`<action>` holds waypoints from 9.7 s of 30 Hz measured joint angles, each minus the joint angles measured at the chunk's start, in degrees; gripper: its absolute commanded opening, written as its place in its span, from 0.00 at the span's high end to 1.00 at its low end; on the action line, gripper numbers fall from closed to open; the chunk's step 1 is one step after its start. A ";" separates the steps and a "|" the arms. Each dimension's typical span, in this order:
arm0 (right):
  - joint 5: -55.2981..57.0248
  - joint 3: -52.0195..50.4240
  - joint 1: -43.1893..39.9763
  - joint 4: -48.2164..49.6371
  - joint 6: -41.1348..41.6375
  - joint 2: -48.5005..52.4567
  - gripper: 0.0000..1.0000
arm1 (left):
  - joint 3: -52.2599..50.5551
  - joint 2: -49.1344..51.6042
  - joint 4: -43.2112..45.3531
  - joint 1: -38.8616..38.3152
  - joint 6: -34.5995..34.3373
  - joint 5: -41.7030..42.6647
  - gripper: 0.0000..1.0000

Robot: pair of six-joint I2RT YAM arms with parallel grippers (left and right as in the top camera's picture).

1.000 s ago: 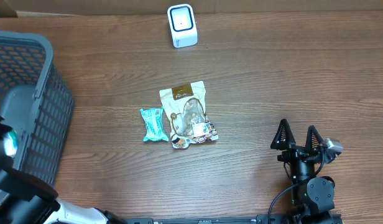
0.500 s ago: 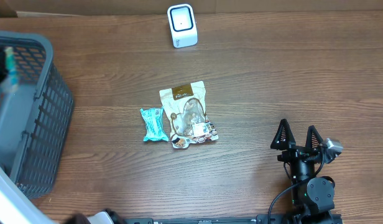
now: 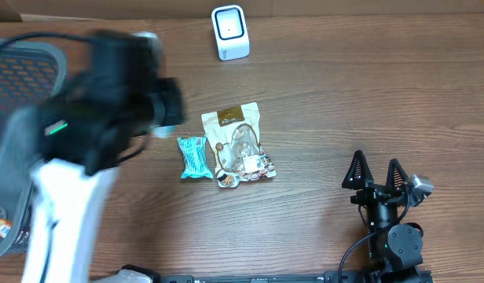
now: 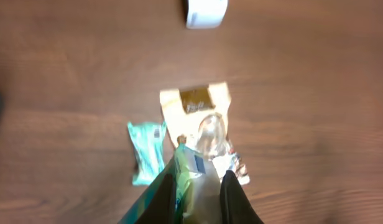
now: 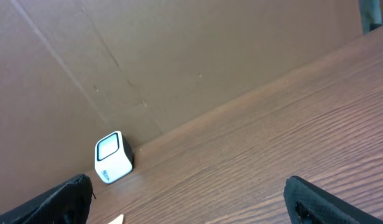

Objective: Scan the item barcode
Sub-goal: 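Carry the small box over the table and drop it right of the snack bag, then reach the left gripper into the basket and grasp the orange packet, then carry the orange packet to the table and release it on the snack bag, then reach into the basket and grasp the green-lidded jar with the left gripper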

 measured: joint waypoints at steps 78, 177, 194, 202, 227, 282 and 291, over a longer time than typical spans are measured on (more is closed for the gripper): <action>0.02 0.00 0.00 0.00 0.00 0.00 0.00 | -3.63 8.66 -4.96 69.66 3.04 -5.05 0.00; 0.00 0.00 0.00 -0.02 0.02 0.00 0.00 | -35.80 16.70 23.65 73.37 6.69 -14.60 0.48; 0.00 0.00 0.00 0.00 0.02 0.00 0.00 | -37.75 19.10 26.71 73.29 6.45 -16.87 0.96; 0.00 0.00 0.00 -0.04 0.02 0.00 0.00 | -28.33 21.03 14.25 73.05 6.43 -11.89 0.96; 0.00 0.00 0.00 -0.02 -0.02 0.00 0.00 | 12.81 4.79 -5.79 38.60 6.75 17.25 0.96; 0.00 0.00 0.00 -0.04 -0.02 0.00 0.00 | -2.75 10.95 -0.52 2.08 -1.36 2.51 0.29; 0.00 0.00 0.00 -0.02 0.00 0.00 0.00 | 12.61 -1.66 -6.27 27.80 0.96 1.75 0.09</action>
